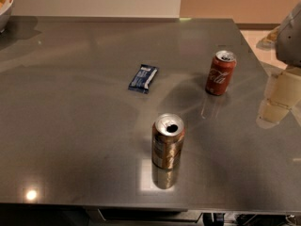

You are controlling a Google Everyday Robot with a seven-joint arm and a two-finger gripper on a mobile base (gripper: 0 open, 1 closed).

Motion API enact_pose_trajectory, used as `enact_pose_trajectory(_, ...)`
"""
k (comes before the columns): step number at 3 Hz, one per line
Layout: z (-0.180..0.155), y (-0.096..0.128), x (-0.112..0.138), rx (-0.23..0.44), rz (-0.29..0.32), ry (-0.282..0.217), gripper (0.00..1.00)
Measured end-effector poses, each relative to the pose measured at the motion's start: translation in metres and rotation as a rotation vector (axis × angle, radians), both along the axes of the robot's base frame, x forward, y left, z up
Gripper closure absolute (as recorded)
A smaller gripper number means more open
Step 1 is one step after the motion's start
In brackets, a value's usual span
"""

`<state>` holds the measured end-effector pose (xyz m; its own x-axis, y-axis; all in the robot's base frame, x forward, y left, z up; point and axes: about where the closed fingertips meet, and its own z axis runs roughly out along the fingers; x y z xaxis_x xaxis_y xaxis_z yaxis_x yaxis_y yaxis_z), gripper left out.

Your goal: Pick orange can

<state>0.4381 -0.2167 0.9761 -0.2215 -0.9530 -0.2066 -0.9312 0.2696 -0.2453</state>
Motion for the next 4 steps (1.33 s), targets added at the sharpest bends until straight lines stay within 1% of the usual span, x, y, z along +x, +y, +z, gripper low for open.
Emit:
enact_pose_trajectory(1, 0.0, 0.0, 0.0, 0.0, 0.0, 0.0, 0.0)
enact_pose_trajectory(2, 0.002, 0.005, -0.003, 0.02, 0.026, -0.01, 0.0)
enact_pose_trajectory(3, -0.001, 0.025, -0.015, 0.084, 0.094, -0.016, 0.0)
enact_pose_trajectory(4, -0.014, 0.058, -0.025, 0.174, 0.165, -0.003, 0.0)
